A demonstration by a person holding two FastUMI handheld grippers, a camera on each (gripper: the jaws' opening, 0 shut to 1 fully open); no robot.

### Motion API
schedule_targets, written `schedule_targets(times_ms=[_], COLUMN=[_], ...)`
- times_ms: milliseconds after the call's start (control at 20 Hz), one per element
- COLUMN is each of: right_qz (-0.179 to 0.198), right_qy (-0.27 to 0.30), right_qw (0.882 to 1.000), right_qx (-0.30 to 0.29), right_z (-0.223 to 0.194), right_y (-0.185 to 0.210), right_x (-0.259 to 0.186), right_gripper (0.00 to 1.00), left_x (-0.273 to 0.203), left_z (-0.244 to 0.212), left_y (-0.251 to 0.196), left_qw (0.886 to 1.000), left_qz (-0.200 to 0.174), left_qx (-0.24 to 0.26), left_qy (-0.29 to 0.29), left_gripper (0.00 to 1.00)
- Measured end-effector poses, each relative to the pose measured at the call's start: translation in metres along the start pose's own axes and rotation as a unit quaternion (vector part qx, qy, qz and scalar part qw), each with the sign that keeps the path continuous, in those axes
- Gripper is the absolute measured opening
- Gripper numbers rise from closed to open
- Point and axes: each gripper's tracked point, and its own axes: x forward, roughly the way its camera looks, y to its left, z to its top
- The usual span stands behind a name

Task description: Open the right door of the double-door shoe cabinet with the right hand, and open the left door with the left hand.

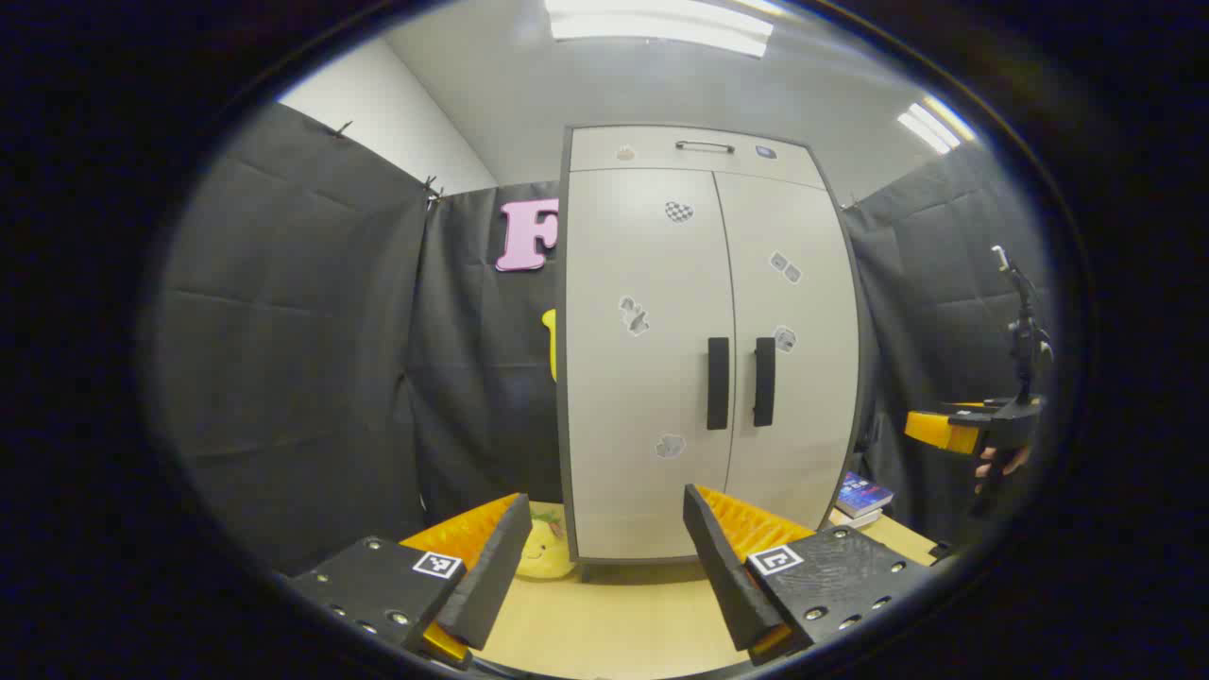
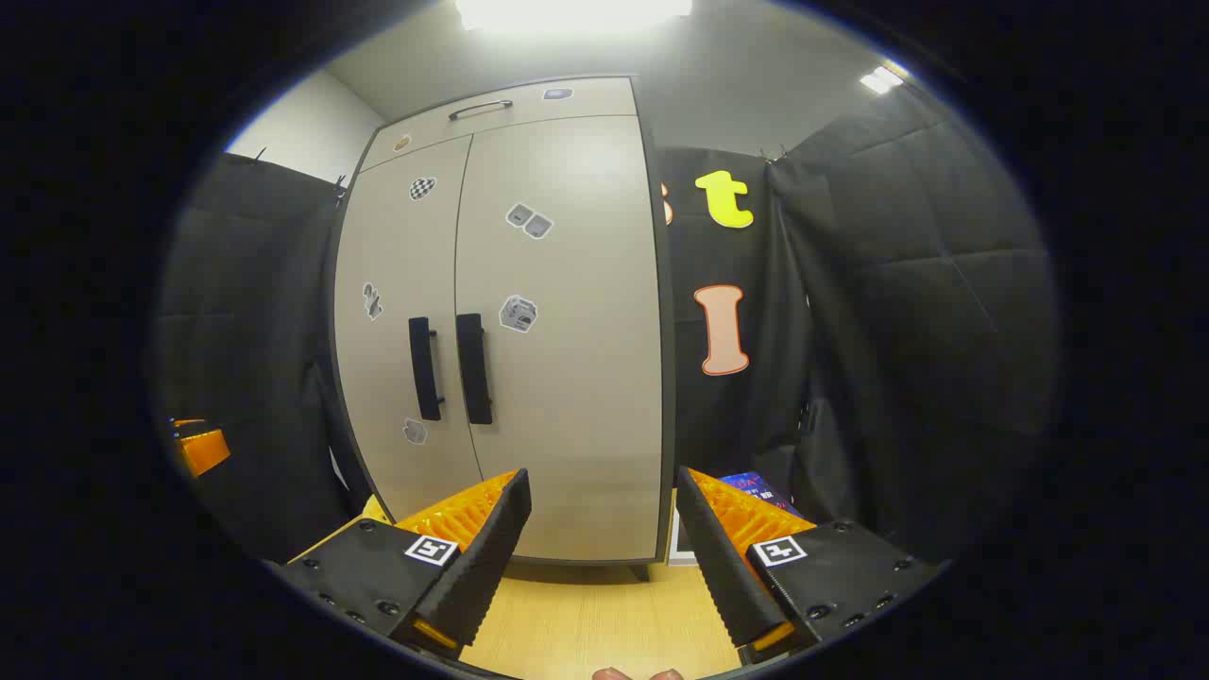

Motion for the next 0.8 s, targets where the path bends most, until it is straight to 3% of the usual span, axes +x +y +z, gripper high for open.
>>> schedule_targets(times_ms=[400,800], right_qz=[0.041,0.057], right_qy=[0.001,0.013], right_qw=[0.999,0.998], right_qx=[-0.012,0.000], right_z=[0.012,0.002], right_y=[0.037,0.057], right_x=[0.018,0.028], right_gripper=[0.98,0.96], left_x=[-0.019,-0.026], left_z=[-0.017,-0.029], left_y=[0.025,0.041], left_qw=[0.999,0.997], left_qz=[0.038,0.068], left_qx=[-0.031,-0.034], left_qy=[0.013,0.020], left_gripper=[0.94,0.94])
